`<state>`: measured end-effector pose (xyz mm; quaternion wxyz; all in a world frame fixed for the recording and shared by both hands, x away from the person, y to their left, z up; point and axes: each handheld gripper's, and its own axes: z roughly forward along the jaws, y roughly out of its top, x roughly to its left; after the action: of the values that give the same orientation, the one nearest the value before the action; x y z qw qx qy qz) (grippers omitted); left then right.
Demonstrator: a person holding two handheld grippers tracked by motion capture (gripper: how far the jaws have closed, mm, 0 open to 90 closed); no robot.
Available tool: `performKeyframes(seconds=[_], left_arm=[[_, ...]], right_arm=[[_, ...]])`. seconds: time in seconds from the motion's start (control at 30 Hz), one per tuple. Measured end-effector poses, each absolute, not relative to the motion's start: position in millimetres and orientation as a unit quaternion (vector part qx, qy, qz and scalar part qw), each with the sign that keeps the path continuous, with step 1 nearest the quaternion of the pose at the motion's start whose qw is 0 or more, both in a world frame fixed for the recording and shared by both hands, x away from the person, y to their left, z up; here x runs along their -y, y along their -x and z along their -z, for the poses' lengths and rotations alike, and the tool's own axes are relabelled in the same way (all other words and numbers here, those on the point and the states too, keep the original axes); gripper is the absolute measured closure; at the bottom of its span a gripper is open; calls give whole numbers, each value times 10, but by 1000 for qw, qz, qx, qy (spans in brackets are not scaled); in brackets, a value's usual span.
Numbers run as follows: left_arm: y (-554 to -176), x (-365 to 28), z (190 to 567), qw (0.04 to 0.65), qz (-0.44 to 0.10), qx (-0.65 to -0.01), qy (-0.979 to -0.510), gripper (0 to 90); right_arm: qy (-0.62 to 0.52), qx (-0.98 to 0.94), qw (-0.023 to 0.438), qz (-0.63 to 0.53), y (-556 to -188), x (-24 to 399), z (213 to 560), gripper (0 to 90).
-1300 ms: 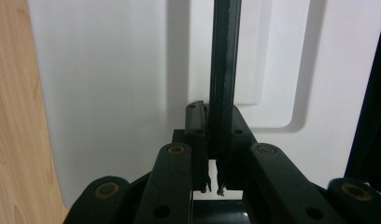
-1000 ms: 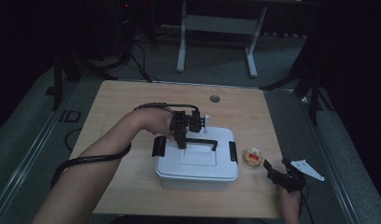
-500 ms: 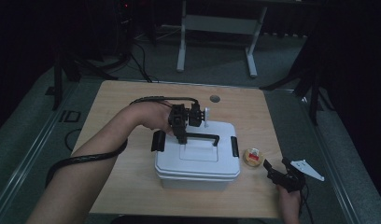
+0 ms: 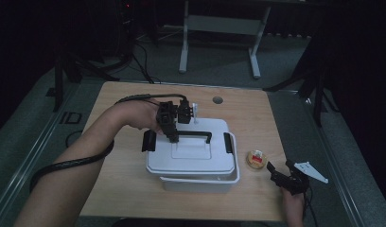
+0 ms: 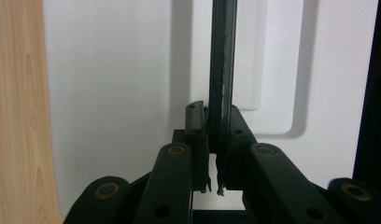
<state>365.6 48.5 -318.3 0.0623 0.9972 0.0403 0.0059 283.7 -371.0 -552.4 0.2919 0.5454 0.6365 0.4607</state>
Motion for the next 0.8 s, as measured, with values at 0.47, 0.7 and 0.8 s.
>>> performKeyframes(seconds=[0.47, 0.7, 0.8], left_arm=[[-3620, -1019, 3153, 61, -7, -90, -994, 837], [-3574, -1475, 3118, 62, -11, -133, -989, 837], [-3551, -1594, 3101, 64, -13, -145, -987, 837]], right_arm=[[-547, -638, 291, -458, -2841, 3704, 5524, 137], [-547, -639, 292, -456, -2844, 3700, 5525, 137], [-547, -639, 292, -455, -2845, 3698, 5525, 137]])
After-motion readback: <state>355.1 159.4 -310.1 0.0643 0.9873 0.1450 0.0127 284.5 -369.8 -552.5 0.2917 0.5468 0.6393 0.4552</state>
